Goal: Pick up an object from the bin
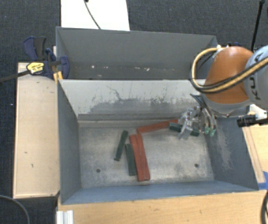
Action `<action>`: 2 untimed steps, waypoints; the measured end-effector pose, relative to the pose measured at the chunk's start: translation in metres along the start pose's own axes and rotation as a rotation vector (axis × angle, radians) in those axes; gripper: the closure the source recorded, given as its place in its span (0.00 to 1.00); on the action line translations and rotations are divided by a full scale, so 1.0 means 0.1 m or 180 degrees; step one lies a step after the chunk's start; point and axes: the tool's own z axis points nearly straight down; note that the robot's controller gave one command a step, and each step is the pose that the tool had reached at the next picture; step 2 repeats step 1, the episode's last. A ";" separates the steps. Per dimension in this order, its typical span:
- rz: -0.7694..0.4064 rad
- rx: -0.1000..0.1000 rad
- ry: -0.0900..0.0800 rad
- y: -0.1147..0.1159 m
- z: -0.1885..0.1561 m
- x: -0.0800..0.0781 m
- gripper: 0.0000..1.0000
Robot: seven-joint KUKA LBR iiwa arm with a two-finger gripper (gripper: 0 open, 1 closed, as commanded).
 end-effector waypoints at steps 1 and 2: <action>-0.0004 0.0001 0.0000 0.00 -0.07 0.00 1.00; -0.0004 0.0001 0.0000 0.00 -0.07 0.00 1.00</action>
Offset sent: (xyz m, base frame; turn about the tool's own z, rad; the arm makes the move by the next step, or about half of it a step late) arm -0.0001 0.0001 0.0355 0.0000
